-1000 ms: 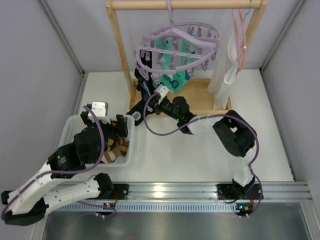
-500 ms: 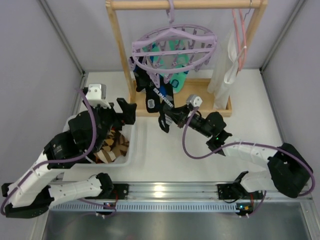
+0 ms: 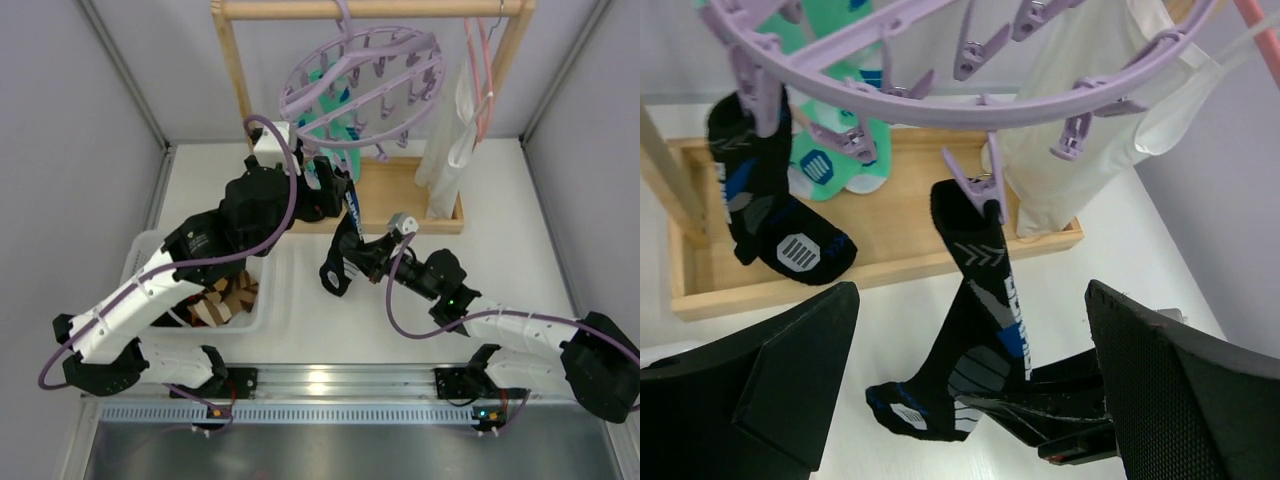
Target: Remove the socks clipped to the hanger
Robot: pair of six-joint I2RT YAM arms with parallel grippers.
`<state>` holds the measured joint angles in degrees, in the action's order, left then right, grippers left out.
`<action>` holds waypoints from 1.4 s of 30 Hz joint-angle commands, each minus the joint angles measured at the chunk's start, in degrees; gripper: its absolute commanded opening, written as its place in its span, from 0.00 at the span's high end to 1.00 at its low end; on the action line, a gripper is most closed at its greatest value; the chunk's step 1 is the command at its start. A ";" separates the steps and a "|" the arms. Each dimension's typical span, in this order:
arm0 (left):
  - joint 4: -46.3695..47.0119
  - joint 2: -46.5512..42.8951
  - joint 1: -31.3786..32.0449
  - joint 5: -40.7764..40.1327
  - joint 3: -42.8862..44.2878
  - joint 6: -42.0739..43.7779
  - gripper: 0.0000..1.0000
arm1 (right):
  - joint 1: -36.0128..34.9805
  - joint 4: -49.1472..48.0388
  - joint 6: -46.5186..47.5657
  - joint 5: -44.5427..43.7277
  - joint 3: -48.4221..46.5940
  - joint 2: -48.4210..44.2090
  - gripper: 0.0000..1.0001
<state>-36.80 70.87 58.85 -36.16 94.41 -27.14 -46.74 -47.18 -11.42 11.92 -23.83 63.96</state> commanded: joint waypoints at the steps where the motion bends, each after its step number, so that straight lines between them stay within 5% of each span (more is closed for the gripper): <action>1: 7.25 1.19 -0.14 5.66 1.13 -0.73 0.02 | -0.89 -1.69 -3.25 -0.32 0.10 -3.05 1.00; 18: 10.25 11.75 -0.05 -6.73 5.61 1.65 0.07 | -2.48 -2.39 -6.24 -2.26 0.10 -5.61 1.00; 26: 15.17 12.18 -4.97 3.37 3.06 2.88 0.15 | -2.57 -4.59 -8.18 1.70 -0.33 -5.25 1.00; 42: 18.60 14.55 -9.63 10.59 2.62 2.96 0.37 | -3.62 -4.15 -8.53 2.84 -1.56 -4.90 1.00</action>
<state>-22.33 84.36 49.43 -27.35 96.12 -24.53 -49.12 -47.83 -19.33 13.41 -23.62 59.46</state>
